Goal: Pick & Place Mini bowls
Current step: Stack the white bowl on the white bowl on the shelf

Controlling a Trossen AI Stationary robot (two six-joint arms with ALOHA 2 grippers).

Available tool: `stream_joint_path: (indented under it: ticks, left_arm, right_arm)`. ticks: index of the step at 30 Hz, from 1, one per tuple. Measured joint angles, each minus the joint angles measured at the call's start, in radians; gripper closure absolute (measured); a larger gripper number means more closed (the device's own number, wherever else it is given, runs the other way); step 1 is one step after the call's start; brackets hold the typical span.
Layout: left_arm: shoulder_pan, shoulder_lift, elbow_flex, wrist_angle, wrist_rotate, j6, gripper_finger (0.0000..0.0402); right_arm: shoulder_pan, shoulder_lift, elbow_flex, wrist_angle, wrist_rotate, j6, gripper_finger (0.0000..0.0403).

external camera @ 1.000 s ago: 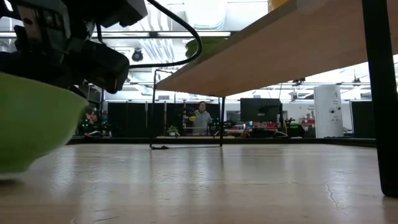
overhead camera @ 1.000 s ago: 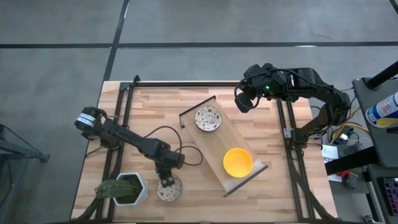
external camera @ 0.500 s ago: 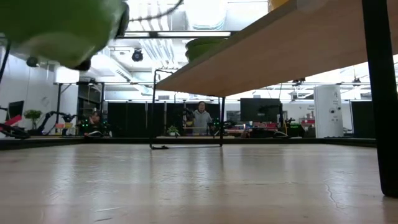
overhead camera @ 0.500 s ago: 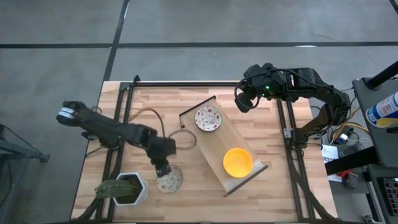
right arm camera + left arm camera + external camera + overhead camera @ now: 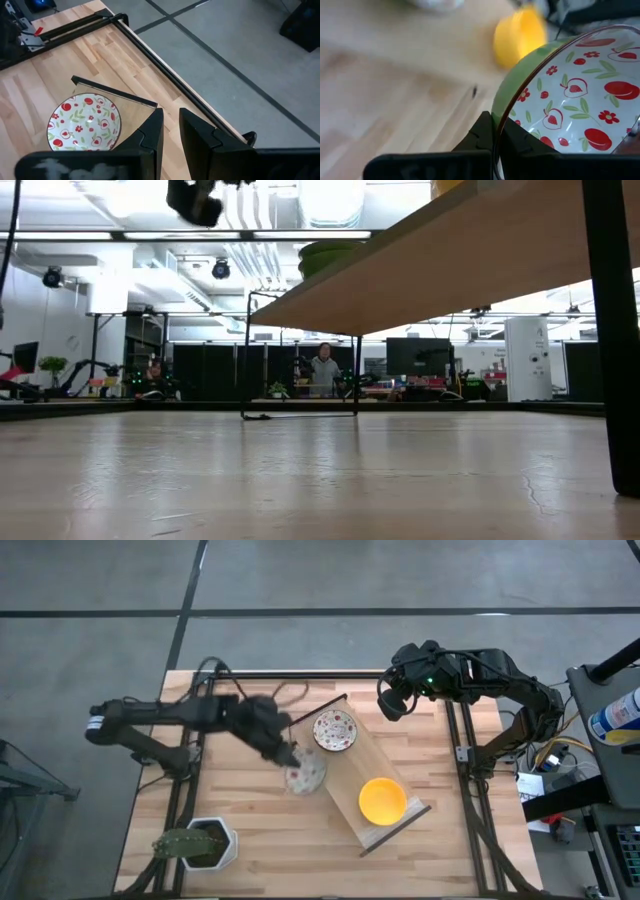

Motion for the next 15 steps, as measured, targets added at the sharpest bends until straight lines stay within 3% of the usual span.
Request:
stream_joint_path:
  ticks: [9, 15]
  left_arm:
    - [0.223, 0.102, 0.255, -0.052, -0.015, 0.134, 0.0396]
    - [0.296, 0.218, 0.37, -0.12, -0.023, 0.196, 0.0395]
  right_arm:
    - [0.0, 0.0, 0.0, -0.005, 0.0, 0.004, 0.0346]
    - [0.0, -0.008, 0.0, -0.032, 0.0, 0.051, 0.0346]
